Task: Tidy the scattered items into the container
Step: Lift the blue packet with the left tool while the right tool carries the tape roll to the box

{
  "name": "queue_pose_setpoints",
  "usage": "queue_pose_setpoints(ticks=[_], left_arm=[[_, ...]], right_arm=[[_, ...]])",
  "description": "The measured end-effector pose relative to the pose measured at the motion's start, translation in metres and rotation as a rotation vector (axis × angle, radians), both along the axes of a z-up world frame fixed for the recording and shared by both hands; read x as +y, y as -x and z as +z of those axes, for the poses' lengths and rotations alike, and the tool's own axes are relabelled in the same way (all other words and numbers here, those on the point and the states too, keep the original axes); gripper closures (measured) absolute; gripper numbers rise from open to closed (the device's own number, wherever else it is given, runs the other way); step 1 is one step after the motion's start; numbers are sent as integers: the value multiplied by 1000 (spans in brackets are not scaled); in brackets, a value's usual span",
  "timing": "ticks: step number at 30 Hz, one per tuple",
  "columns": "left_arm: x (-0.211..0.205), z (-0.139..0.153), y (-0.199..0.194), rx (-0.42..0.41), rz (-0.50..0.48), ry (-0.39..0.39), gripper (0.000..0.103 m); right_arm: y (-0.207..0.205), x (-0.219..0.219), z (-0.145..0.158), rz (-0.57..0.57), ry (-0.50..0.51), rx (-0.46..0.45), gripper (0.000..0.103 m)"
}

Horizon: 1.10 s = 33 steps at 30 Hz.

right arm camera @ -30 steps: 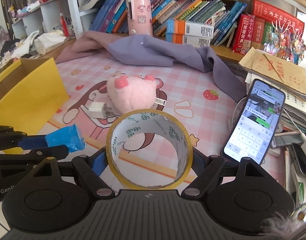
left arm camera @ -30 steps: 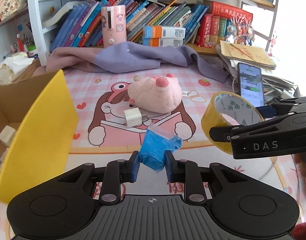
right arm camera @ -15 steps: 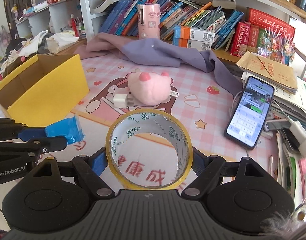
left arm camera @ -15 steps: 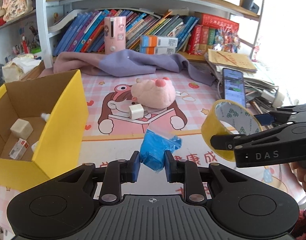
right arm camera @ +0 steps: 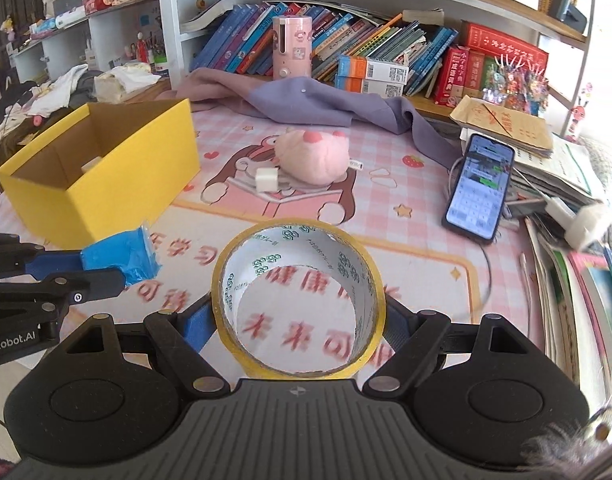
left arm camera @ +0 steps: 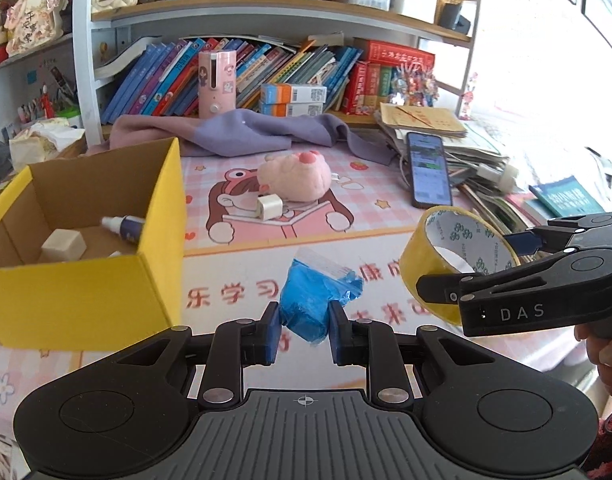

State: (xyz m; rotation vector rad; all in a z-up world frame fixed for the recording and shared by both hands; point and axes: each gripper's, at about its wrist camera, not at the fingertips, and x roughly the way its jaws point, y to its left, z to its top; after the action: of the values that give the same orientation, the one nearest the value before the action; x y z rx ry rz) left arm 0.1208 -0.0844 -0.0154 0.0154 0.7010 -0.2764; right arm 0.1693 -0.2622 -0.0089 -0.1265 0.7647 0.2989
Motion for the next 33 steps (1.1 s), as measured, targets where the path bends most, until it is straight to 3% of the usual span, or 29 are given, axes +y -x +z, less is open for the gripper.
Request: queue_pose_setpoints(ticks=[8,14,33], left_arm=[[29,2,42,-8,-43,-4,81],[53,5,68,-8,-27,-8,81],[113,2,109,0,96,13,82]], right_arm=[[57,24,-1,-64,-18,-7,22],[84,51,0,-47,-26,-3,22],[113,118,1,107,-18,5,22]])
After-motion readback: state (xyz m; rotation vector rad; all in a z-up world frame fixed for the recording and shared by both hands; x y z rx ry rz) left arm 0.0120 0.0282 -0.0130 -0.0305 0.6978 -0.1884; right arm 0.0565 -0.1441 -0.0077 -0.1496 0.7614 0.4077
